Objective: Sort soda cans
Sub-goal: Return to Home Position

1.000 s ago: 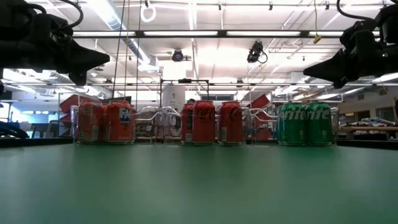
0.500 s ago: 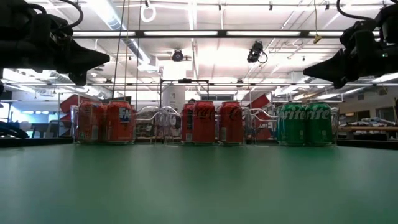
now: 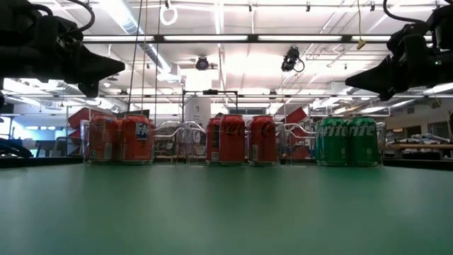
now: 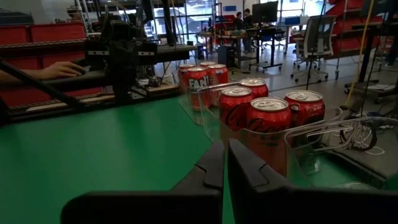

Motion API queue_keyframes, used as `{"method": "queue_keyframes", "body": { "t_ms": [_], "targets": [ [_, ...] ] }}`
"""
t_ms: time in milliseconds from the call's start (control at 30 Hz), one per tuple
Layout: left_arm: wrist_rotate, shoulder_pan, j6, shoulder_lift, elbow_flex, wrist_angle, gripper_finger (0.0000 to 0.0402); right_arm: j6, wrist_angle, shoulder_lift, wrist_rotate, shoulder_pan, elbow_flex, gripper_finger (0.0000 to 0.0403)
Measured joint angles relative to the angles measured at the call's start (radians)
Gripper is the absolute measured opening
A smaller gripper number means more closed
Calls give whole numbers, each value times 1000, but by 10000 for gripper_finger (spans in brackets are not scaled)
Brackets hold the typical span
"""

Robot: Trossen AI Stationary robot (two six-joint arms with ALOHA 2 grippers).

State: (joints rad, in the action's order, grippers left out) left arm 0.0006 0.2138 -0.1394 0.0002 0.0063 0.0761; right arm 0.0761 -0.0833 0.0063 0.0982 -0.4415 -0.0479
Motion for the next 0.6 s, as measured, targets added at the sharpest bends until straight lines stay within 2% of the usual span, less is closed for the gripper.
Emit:
{"method": "queue_keyframes", "body": {
  "t_ms": [600],
  "targets": [
    [0, 0, 0, 0, 0, 0, 8, 0, 0, 0, 0, 0, 0, 11]
  ]
}}
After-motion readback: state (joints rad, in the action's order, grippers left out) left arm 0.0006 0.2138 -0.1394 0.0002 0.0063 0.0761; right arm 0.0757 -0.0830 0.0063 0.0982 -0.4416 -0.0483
